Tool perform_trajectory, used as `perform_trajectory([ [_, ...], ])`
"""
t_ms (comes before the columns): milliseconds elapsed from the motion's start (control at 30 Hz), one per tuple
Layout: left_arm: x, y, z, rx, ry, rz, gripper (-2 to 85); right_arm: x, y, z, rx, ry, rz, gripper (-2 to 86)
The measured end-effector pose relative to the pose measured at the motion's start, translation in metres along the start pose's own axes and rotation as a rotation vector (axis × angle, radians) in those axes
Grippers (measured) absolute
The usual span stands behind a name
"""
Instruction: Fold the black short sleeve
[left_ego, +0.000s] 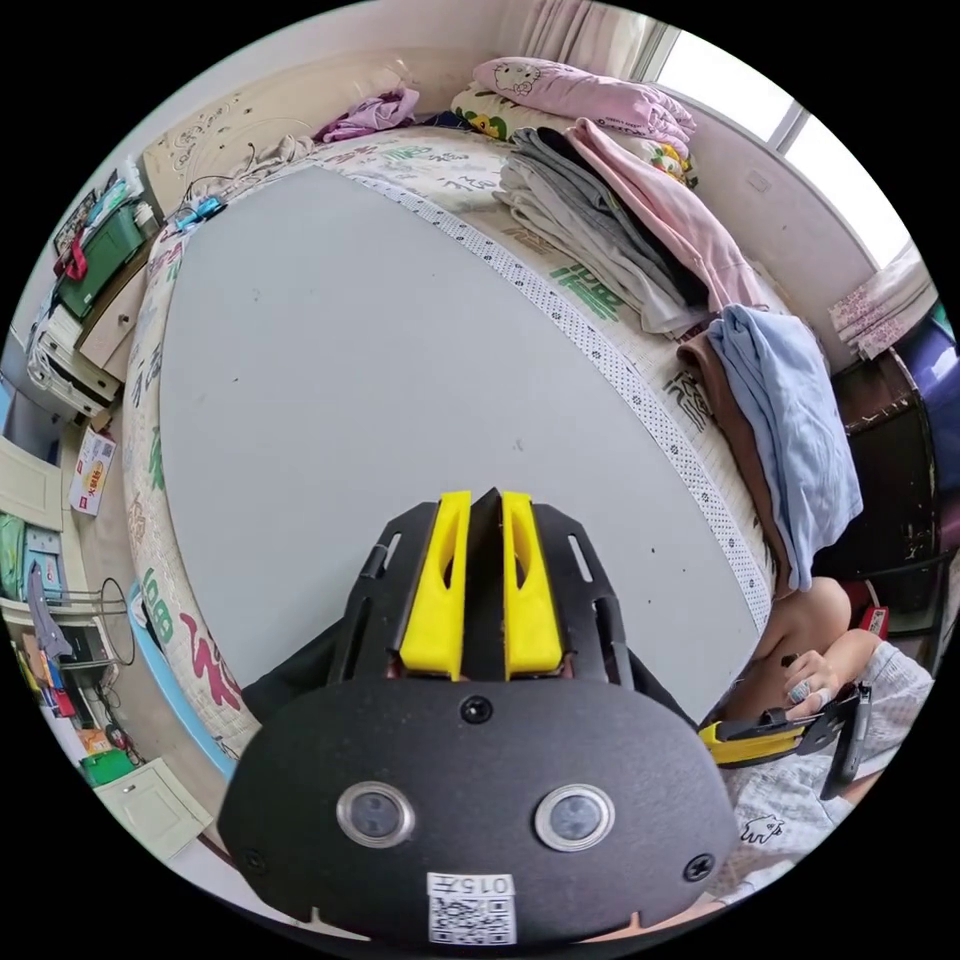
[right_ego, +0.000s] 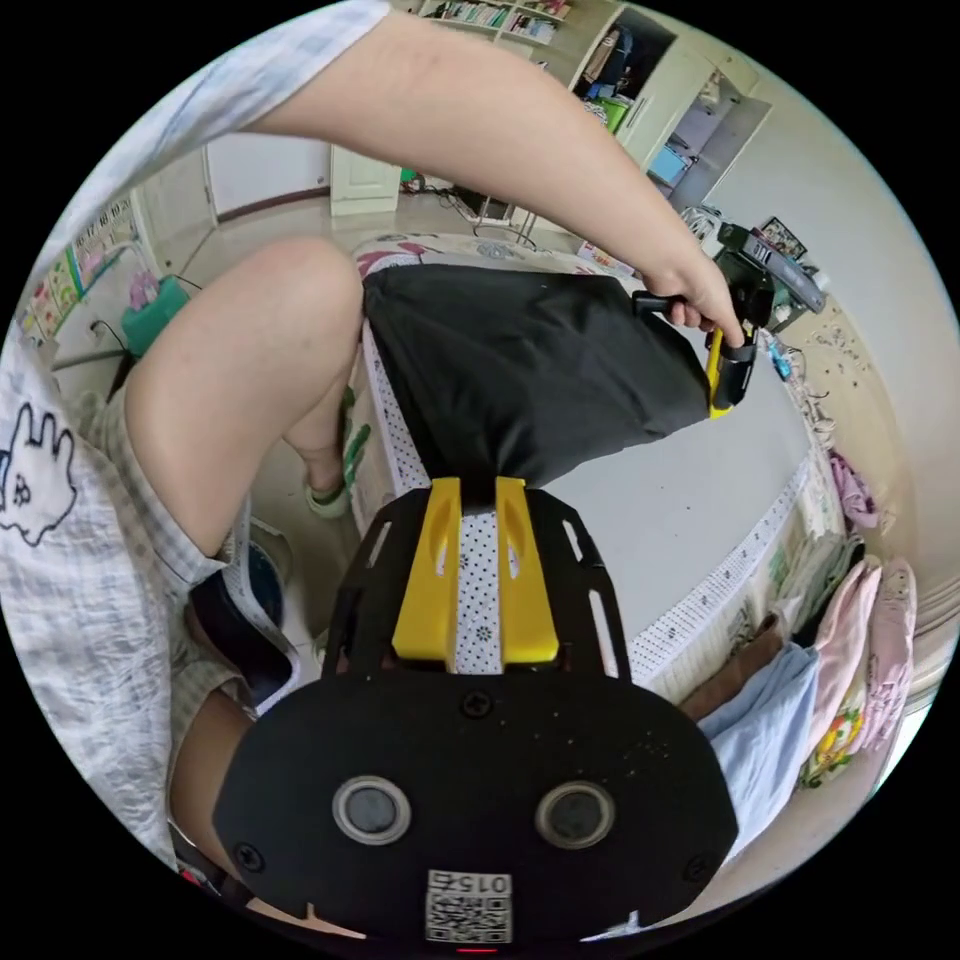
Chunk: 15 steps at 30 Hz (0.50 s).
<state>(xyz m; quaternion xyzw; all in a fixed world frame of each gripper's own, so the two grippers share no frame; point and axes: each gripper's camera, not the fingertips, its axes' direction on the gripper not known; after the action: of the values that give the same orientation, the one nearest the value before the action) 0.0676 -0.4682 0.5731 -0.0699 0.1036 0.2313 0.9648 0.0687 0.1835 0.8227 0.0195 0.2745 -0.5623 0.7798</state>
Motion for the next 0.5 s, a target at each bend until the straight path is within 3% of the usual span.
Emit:
perform_trajectory([
  [200, 0.006, 0.001, -0.021, 0.075, -0.075, 0.01, 1.1, 0.005, 0.011, -0.014, -0.036, -0.038, -0.004, 1.2],
  [500, -0.017, 0.015, -0.017, 0.116, 0.017, -0.09, 3.3, 0.057, 0.028, -0.013, -0.101, -0.27, 0.091, 4.6],
])
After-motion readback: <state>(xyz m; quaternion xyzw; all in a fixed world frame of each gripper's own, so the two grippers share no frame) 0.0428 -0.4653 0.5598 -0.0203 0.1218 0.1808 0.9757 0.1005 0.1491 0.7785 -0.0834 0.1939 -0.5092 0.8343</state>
